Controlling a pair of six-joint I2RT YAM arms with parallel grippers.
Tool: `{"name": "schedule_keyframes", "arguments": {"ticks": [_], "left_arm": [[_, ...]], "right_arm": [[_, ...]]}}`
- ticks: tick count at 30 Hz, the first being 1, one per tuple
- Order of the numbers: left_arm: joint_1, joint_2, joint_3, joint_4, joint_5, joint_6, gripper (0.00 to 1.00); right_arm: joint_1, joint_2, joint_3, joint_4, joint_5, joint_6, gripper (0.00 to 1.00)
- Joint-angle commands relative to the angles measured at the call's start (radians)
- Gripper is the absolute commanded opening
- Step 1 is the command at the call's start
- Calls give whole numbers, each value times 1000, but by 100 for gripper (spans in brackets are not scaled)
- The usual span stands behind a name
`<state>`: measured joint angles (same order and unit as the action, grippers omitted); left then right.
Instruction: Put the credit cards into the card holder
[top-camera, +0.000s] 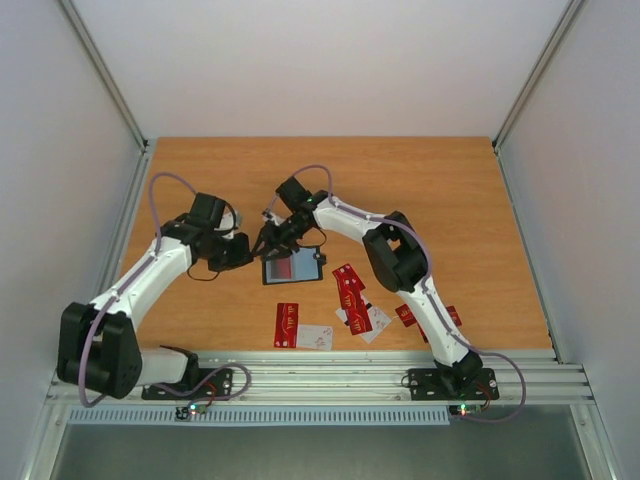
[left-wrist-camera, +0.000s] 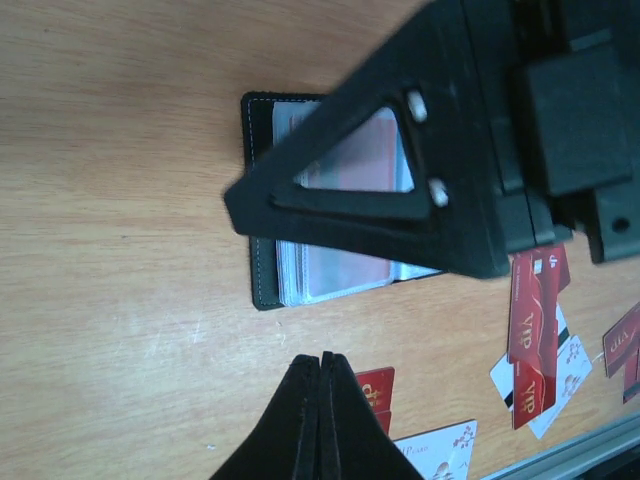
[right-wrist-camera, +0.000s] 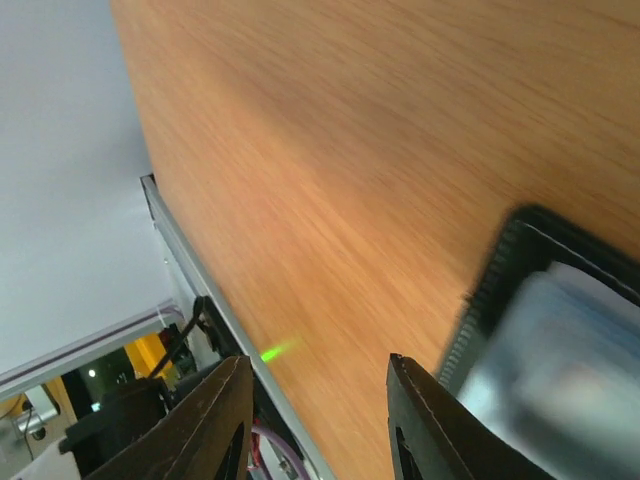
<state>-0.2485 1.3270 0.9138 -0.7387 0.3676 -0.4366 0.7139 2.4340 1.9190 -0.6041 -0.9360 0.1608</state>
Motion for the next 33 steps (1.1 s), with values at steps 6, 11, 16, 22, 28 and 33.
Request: {"name": "schedule_keyframes", "arguments": {"ticks": [6, 11, 16, 22, 28, 33], "left_arm": [[9, -85, -4, -70, 56, 32, 11], [9, -122, -6, -97, 69, 48, 35], [10, -105, -7, -105, 121, 88, 49], [-62, -53, 5, -93, 154, 129, 49], [-238, 59, 37, -57, 162, 137, 48], [-359, 145, 74, -39, 157, 113, 47]], "right_arm": [[11, 30, 327, -180, 17, -46, 40], [10, -79, 288, -268, 125, -140, 40], [-22, -318, -6, -204, 233, -169, 41], [-91, -609, -449, -86, 310, -77, 42], [-115, -870, -780, -56, 382, 20, 44], [-116, -1012, -920, -102, 444, 62, 45]]}}
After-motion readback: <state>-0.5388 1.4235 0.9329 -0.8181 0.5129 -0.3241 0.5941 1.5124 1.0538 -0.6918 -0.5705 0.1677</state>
